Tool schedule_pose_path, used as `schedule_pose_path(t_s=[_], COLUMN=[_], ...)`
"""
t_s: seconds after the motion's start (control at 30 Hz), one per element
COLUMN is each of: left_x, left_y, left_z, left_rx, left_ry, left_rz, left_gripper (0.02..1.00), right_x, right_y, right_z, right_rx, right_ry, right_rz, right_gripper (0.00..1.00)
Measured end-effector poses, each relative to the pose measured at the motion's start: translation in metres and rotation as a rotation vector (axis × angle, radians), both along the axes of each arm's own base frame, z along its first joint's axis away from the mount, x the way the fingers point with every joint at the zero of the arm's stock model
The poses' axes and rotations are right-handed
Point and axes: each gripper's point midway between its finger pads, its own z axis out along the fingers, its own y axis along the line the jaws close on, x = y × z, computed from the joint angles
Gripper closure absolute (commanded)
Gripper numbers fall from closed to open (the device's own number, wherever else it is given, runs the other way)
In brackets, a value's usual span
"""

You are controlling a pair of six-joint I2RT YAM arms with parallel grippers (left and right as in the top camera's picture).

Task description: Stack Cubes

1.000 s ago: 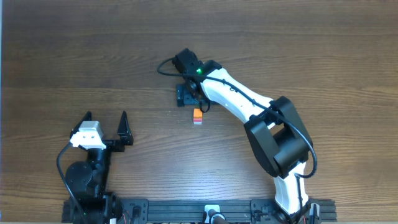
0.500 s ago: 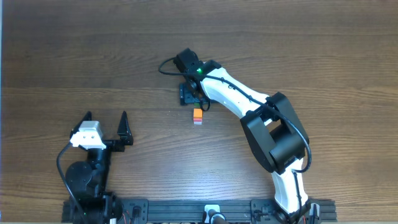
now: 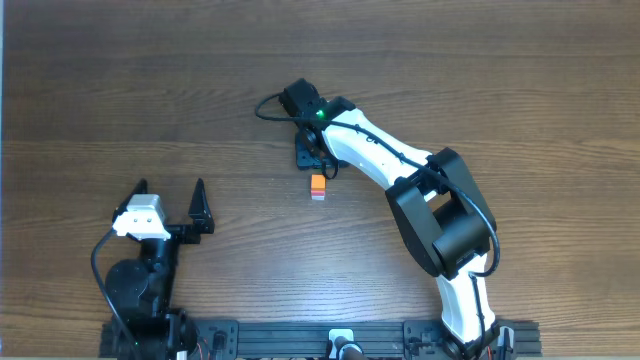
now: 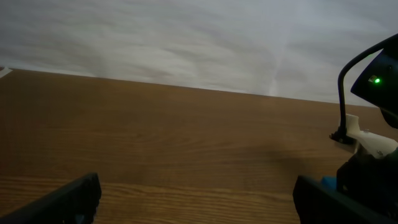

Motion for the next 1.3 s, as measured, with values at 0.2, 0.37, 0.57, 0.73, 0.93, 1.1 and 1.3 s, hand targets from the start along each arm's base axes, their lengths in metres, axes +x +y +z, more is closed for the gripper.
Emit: schedule_pose_path(t_s=[0.2, 0.37, 0.57, 0.73, 0.93, 1.1, 1.3], left_x=[0.0, 0.0, 0.0, 0.0, 0.0, 0.0, 0.0], left_y=[0.0, 0.0, 0.0, 0.0, 0.0, 0.0, 0.0], left_z=[0.0, 0.0, 0.0, 0.0, 0.0, 0.0, 0.0], left_rx=[0.0, 0.0, 0.0, 0.0, 0.0, 0.0, 0.0], left_ry=[0.0, 0.0, 0.0, 0.0, 0.0, 0.0, 0.0], left_rz=[0.0, 0.0, 0.0, 0.0, 0.0, 0.0, 0.0], left_gripper=[0.018, 0.018, 0.02, 0.02, 0.018, 0.018, 0.018], right_x=[-0.0009, -0.001, -0.0025, -0.005, -0.006, -0.0065, -0.0071], right_y=[-0.0005, -0.0005, -0.0014, -0.0026, -0.0014, -0.0005, 0.0005], right_z=[-0.0002, -0.0002, -0.0005, -0.0011, -0.0014, -0.0014, -0.0014], right_rx=[-0.002, -0.002, -0.006, -0.009, -0.002, 0.003, 0.009], right_ry=[0.004, 0.004, 0.01, 0.022, 0.027, 0.03, 0.034], right_rz=[-0.002, -0.001, -0.002, -0.007, -0.011, -0.016, -0.018], right_gripper=[0.509, 0.54, 0.566, 0.599, 0.619, 0.645, 0.713])
